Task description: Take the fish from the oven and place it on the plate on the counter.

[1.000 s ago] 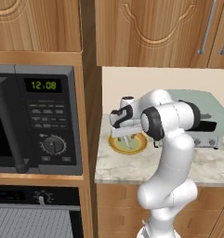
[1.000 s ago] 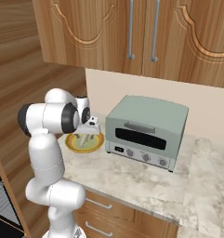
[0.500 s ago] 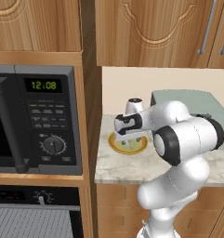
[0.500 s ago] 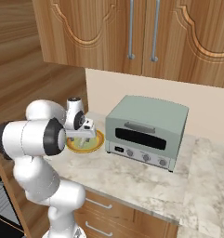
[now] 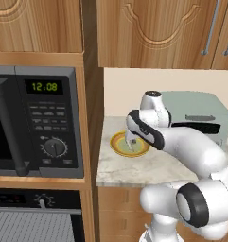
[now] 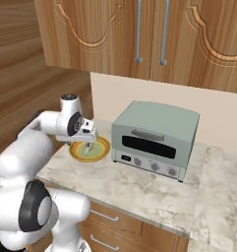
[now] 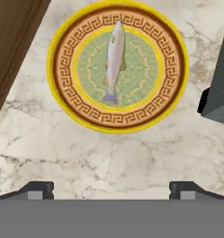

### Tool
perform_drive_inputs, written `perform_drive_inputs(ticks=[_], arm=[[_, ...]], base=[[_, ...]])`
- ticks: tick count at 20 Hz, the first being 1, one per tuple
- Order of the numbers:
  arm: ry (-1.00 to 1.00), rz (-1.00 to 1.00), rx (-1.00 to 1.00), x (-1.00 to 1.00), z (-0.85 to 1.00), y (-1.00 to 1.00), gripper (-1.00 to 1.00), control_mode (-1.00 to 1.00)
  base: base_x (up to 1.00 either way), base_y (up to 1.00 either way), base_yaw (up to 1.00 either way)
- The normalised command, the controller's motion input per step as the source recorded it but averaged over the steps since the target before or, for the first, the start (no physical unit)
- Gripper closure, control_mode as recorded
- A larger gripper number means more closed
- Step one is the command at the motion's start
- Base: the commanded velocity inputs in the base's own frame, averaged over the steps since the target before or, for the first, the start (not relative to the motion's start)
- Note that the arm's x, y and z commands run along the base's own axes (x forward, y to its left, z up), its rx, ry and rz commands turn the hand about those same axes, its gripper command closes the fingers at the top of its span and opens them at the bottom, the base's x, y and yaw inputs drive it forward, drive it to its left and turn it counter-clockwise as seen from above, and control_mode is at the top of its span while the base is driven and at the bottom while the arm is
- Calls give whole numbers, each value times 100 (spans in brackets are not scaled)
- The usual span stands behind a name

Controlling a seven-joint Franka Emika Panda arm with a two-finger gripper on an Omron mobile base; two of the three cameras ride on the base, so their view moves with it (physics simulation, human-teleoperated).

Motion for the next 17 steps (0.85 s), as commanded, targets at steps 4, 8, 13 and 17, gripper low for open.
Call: perform_drive_inputs(ticks=[4,8,13,17], arm=[[-1,-2,-1,-78,98,-22,-100,-100],[0,-8,0,-97,86,-46,-100,-100],[-1,-9,0,-100,74,-46,-100,-100],[-9,-8,0,-100,67,-34,-100,-100]], base=[[0,0,0],[0,0,0],[0,0,0],[0,0,0]])
